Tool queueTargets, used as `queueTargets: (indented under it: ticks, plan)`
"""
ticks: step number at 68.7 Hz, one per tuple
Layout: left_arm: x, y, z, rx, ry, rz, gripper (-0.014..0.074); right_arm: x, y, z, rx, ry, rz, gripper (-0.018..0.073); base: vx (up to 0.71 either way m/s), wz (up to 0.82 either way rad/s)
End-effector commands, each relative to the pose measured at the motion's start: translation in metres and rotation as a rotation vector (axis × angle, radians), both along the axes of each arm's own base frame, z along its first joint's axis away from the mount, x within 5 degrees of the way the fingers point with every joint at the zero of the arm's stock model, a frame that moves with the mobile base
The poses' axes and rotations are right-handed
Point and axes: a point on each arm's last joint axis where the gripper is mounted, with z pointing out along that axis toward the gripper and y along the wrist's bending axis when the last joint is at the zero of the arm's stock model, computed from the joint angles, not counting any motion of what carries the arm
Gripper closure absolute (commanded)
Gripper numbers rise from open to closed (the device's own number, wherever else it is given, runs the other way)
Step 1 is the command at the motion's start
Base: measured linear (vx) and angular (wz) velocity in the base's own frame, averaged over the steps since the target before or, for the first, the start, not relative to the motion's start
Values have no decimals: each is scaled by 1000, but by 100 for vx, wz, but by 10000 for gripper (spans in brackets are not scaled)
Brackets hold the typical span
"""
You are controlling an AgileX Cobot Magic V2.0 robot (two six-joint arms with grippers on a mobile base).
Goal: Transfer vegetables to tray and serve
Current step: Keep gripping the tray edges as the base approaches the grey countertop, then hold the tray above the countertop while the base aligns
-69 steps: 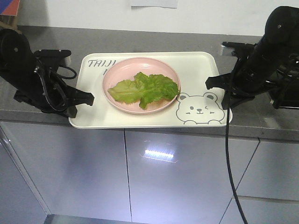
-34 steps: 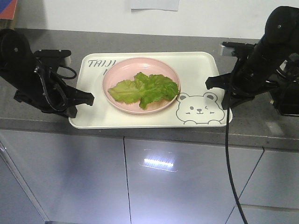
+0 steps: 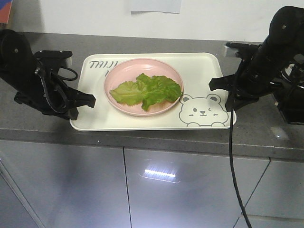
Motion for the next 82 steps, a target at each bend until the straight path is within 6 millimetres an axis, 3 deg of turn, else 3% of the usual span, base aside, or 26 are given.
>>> queueTargets:
  ticks: [1, 82]
  plan:
    - [-6, -18, 36, -162, -144, -21, 603, -15, 17, 35, 136, -53, 42, 564, 6, -2]
    - [-6, -18, 36, -162, -144, -21, 603, -15, 17, 35, 136, -53, 42, 564, 5, -2]
